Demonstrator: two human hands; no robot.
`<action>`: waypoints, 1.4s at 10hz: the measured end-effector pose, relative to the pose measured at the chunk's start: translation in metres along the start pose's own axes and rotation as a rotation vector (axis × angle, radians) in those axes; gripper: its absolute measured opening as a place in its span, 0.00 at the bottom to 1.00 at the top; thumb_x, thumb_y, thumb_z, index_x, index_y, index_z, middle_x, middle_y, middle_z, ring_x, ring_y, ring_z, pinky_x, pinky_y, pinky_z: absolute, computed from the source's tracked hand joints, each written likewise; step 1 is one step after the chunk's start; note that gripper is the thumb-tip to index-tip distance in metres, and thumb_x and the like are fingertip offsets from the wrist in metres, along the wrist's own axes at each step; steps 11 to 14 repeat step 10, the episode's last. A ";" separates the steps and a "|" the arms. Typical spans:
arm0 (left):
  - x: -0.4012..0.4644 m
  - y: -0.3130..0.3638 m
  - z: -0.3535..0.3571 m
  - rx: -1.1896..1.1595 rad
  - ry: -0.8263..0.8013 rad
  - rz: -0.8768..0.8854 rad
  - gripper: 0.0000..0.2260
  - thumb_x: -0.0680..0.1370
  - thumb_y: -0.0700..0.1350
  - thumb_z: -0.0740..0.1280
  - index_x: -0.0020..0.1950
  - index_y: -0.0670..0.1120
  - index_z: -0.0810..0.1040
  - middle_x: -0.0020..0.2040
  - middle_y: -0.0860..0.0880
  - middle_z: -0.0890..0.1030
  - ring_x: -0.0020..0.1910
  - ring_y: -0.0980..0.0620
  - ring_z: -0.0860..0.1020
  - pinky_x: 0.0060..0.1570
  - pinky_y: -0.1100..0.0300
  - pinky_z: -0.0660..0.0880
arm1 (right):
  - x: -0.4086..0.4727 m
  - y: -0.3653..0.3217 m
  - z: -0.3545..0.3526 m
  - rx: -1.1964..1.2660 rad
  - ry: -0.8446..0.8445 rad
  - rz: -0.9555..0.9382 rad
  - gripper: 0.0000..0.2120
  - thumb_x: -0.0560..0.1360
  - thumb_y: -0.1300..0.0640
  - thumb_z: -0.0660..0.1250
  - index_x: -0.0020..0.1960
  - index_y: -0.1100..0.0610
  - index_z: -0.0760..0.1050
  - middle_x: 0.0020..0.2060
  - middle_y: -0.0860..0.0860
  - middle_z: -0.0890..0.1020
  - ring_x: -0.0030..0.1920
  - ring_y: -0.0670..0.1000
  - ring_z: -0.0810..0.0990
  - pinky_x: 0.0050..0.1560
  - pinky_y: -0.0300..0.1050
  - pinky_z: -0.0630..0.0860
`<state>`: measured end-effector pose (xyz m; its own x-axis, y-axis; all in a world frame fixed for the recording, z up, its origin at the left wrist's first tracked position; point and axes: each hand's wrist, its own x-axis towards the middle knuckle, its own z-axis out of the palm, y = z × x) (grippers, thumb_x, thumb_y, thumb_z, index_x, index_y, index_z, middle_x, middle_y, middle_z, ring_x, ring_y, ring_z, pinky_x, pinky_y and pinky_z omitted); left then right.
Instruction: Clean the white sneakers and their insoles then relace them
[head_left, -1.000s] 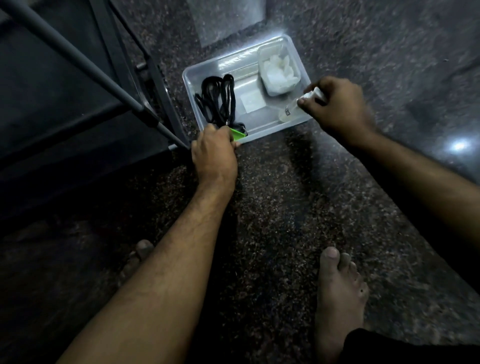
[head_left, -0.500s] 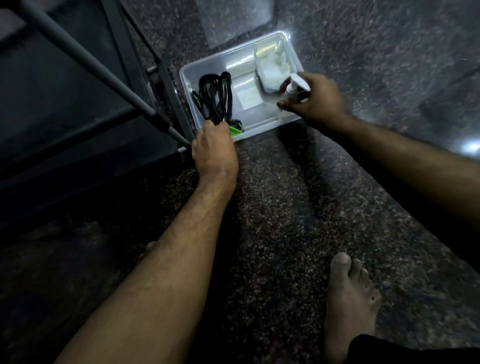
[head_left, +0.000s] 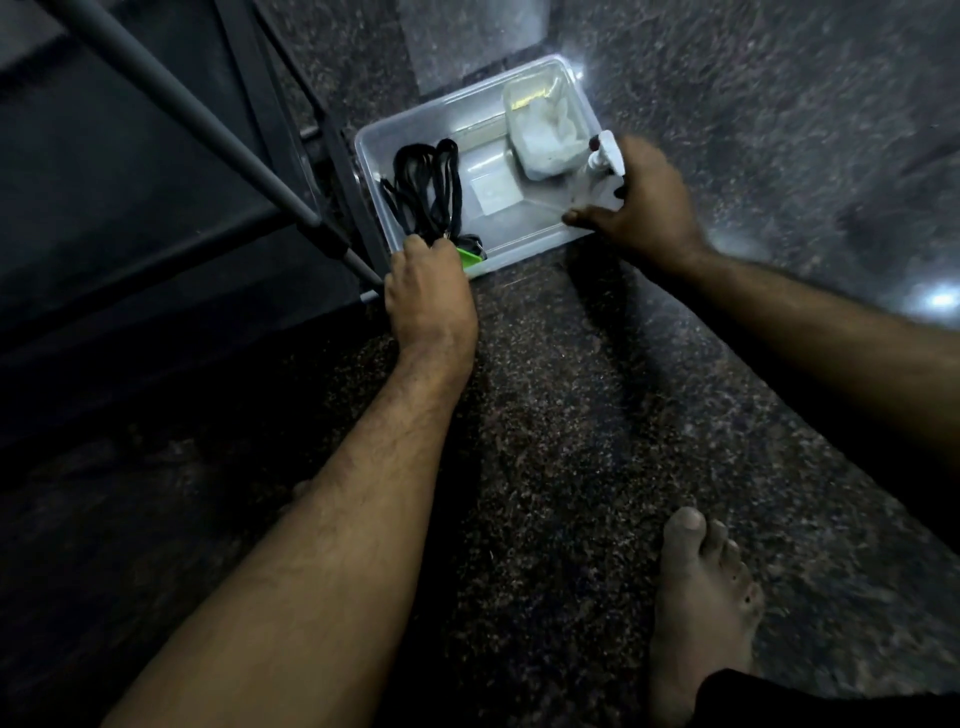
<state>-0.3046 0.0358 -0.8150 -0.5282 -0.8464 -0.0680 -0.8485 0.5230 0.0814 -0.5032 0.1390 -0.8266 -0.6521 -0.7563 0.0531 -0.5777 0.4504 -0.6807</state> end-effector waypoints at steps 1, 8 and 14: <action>-0.001 -0.001 0.001 -0.004 0.009 0.008 0.09 0.81 0.40 0.65 0.60 0.43 0.78 0.58 0.42 0.76 0.59 0.41 0.75 0.55 0.48 0.74 | -0.003 0.001 0.001 -0.046 0.015 0.012 0.32 0.66 0.50 0.80 0.65 0.58 0.72 0.62 0.56 0.73 0.63 0.55 0.71 0.59 0.43 0.70; -0.002 -0.002 0.000 -0.086 0.053 0.009 0.10 0.80 0.36 0.64 0.61 0.42 0.77 0.58 0.41 0.76 0.58 0.41 0.75 0.56 0.47 0.73 | -0.005 0.009 0.011 0.033 -0.033 0.188 0.37 0.65 0.41 0.78 0.69 0.51 0.70 0.61 0.48 0.80 0.51 0.48 0.82 0.55 0.47 0.79; -0.011 0.004 -0.014 -0.080 0.054 0.063 0.11 0.80 0.41 0.67 0.62 0.44 0.77 0.58 0.42 0.77 0.57 0.41 0.76 0.57 0.48 0.72 | -0.021 -0.003 -0.007 -0.044 -0.038 0.188 0.41 0.68 0.45 0.78 0.74 0.57 0.64 0.67 0.57 0.70 0.63 0.56 0.75 0.63 0.52 0.75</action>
